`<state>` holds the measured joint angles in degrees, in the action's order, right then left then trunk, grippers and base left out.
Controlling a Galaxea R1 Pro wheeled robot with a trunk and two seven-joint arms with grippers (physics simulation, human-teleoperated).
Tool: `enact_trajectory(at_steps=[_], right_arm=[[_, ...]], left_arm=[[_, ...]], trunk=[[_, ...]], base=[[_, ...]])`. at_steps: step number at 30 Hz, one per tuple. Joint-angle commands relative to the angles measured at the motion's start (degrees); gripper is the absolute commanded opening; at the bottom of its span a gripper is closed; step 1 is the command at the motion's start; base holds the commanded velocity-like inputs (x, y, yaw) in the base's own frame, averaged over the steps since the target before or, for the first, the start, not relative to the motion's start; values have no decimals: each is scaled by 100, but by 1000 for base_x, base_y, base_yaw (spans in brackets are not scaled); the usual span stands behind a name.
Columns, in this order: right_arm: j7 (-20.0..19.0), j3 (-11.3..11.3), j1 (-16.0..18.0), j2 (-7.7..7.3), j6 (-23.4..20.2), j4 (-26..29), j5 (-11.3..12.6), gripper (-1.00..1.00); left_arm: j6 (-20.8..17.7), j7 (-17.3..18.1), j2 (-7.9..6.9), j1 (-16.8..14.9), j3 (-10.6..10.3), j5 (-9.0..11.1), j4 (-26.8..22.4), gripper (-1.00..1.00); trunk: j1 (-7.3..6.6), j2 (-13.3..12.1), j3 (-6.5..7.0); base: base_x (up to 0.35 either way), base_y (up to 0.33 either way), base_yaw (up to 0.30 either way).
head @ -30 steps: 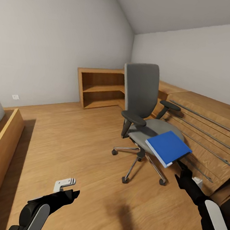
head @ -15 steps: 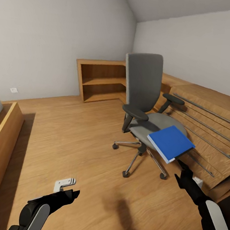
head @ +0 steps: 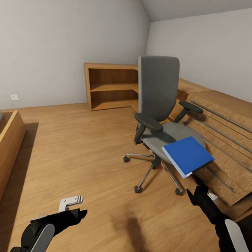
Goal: In the bedroom, organize the workspace by keeping the computer under the desk, ensuring the monitor is on the desk, placing the keyboard on the desk next to the monitor, placing the mouse on the desk next to the keyboard, moving the folder from the swivel chair onto the desk next to the mouse, stacking the notebook on top of the folder with the pen on top of the notebook, and positioning the swivel chair next to the desk.
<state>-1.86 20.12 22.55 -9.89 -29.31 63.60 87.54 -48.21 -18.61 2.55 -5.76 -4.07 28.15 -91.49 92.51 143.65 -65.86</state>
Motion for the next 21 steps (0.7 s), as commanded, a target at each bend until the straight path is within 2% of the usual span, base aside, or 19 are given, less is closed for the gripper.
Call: enact_trajectory(at_steps=[1, 9, 21], right_arm=[[-12, 11, 3, 13, -74, -2, 9, 100], [-26, 9, 3, 118, -508, 25, 33, 100], [-33, 9, 3, 128, -590, 37, 35, 100]], left_arm=[[-14, -57, 0, -1, -3, 62, 0, 100], [-11, -63, 0, -1, -1, 76, 36, 100], [-4, -56, 0, 0, 3, 55, 134, 100]], trunk=[[-1, 2, -5], [-1, 2, -5], [-1, 2, -5]], base=[[0, 0, 0], [0, 0, 0], [0, 0, 0]])
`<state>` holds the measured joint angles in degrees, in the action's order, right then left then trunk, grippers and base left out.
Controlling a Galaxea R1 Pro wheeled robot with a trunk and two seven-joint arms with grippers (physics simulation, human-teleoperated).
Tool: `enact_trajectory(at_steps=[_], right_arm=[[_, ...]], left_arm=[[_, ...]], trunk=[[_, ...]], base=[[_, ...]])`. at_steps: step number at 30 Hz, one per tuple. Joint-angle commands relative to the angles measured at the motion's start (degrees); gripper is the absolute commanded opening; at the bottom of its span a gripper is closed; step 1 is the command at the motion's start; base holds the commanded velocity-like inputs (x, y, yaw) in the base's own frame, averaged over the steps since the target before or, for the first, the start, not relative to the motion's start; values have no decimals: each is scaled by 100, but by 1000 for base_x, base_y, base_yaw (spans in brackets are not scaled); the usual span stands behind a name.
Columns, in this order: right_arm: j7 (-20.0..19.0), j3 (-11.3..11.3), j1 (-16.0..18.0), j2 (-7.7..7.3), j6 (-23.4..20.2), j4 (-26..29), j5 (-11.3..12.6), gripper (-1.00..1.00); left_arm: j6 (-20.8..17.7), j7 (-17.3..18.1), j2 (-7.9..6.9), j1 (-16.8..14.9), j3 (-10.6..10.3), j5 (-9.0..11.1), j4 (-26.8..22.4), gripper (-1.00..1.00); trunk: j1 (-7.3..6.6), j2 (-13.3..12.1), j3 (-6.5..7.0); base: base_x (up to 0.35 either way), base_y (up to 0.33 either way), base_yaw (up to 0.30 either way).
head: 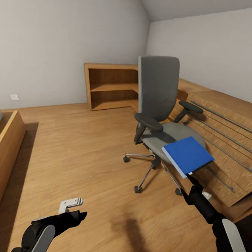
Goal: In the bedroom, organize the workspace by keeping the computer under the desk, ensuring the monitor is on the desk, placing the keyboard on the desk next to the monitor, placing the mouse on the desk next to the keyboard, moving the folder from the swivel chair onto the desk next to the mouse, stacking the notebook on top of the folder with the pen on top of the notebook, and positioning the swivel chair next to the desk.
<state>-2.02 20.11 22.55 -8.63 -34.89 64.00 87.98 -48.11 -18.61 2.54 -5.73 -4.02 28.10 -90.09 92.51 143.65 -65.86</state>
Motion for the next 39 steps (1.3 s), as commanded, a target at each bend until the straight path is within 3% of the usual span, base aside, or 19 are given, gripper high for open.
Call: enact_trajectory(at_steps=[1, 14, 27, 39], right_arm=[[-17, 11, 3, 1, -32, -3, -9, 100], [-17, 11, 3, 1, -30, -2, -17, 100], [-13, 11, 3, -5, -27, -2, -18, 100], [-9, 11, 3, -7, -24, -2, -23, 100]], left_arm=[[-15, -56, 1, -2, -2, 59, -4, 100], [-15, -73, 1, -4, -2, 55, 0, 100], [-19, -69, 1, -1, -2, 79, 25, 100], [-19, -67, 1, -5, -2, 80, 74, 100]], trunk=[[-1, 2, -5], [-30, -13, 239], [-30, -13, 239], [-30, -13, 239]], base=[[0, 0, 0], [0, 0, 0], [3, 0, 0], [139, 0, 0]])
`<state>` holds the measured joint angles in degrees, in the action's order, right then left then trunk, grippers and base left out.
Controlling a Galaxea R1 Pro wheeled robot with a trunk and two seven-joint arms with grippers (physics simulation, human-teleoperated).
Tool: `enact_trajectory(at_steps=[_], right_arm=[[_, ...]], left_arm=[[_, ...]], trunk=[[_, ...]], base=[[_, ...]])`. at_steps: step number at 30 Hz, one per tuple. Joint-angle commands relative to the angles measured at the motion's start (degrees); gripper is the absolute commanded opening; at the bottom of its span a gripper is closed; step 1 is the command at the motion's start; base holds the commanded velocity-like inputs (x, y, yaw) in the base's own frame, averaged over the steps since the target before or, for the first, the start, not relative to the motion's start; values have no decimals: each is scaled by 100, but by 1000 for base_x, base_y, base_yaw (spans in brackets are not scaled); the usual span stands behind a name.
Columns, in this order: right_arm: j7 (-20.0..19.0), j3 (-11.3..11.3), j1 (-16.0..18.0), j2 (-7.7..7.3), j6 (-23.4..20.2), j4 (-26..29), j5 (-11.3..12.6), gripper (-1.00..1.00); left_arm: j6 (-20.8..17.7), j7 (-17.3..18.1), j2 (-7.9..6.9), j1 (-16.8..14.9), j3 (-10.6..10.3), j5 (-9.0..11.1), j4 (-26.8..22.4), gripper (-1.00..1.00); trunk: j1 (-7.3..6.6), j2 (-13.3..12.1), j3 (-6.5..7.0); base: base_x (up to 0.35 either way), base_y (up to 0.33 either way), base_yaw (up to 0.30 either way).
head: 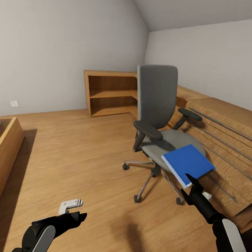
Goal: In the bedroom, organize the workspace by keeping the computer under the desk, ensuring the monitor is on the desk, placing the keyboard on the desk next to the monitor, placing the mouse on the desk next to the keyboard, moving the folder from the swivel chair onto the desk next to the mouse, stacking the notebook on top of the folder with the pen on top of the notebook, and positioning the swivel chair next to the desk.
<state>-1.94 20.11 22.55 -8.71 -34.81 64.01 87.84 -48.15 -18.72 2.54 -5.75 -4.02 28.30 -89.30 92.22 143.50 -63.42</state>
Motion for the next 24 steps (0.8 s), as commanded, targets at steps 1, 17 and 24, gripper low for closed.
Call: enact_trajectory(at_steps=[1, 17, 24], right_arm=[[-17, 11, 4, 1, -30, -3, -8, 100], [-17, 12, 4, 1, -20, -3, -13, 100], [-17, 23, 4, -1, 9, -3, -26, 100]], left_arm=[[-16, -57, 1, -3, -2, 60, -4, 100], [-16, -70, 1, 1, -2, 62, 9, 100], [-12, -72, 1, -3, -2, 62, 9, 100]], trunk=[[-1, 2, -5], [-1, 2, -5], [-1, 2, -5]], base=[[31, 0, 0], [5, 0, 0], [0, 0, 0]])
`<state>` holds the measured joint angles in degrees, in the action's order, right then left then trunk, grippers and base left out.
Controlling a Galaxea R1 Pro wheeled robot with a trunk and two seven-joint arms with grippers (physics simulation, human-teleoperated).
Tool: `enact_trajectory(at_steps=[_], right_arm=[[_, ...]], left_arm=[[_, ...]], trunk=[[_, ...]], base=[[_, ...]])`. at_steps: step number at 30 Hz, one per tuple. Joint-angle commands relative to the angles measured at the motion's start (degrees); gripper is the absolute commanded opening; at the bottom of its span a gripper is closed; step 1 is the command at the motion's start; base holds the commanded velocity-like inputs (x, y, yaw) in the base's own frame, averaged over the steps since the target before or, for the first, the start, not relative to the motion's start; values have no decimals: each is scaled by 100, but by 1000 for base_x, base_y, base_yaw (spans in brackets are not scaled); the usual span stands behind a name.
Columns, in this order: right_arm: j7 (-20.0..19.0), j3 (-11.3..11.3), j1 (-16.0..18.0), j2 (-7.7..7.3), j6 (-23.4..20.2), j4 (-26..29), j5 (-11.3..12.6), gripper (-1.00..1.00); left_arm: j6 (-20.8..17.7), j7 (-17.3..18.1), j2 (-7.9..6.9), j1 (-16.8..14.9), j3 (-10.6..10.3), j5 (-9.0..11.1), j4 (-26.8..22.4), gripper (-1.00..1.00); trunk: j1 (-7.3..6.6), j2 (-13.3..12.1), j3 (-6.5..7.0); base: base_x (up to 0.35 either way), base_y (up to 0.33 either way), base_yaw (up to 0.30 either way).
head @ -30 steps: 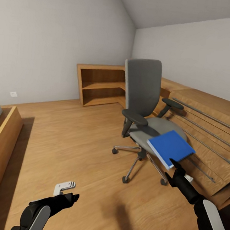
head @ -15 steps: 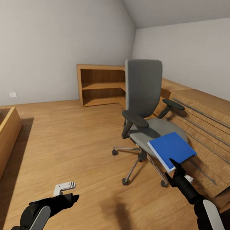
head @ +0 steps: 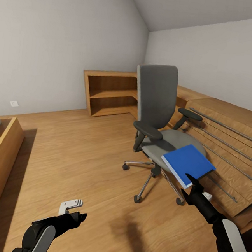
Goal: In the bedroom, organize the workspace by keeping the computer under the desk, ensuring the monitor is on the desk, placing the keyboard on the desk next to the monitor, placing the mouse on the desk next to the keyboard, moving the folder from the swivel chair onto the desk next to the mouse, stacking the notebook on top of the folder with the pen on top of the notebook, and positioning the swivel chair next to the desk.
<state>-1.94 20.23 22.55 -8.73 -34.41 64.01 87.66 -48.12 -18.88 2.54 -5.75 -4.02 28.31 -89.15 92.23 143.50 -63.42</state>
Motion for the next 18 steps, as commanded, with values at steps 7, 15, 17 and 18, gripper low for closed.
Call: enact_trajectory(at_steps=[7, 15, 17, 18], right_arm=[[-22, 42, 4, -10, -17, -2, -19, 100], [-30, 49, 4, -14, -14, -3, -21, 100], [-32, 50, 4, -16, -14, -3, -21, 100], [-32, 50, 4, -18, -14, -3, -21, 100]], left_arm=[[-15, -55, 0, -4, -2, 60, -6, 100], [-17, -59, 0, -2, -2, 60, -6, 100], [-18, -58, 0, -1, -2, 60, -6, 100], [-17, -59, 0, -2, -2, 60, -6, 100]], trunk=[[-1, 2, -5], [-1, 2, -5], [-1, 2, -5], [-1, 2, -5]], base=[[0, 0, 0], [0, 0, 0], [0, 0, 0], [0, 0, 0]])
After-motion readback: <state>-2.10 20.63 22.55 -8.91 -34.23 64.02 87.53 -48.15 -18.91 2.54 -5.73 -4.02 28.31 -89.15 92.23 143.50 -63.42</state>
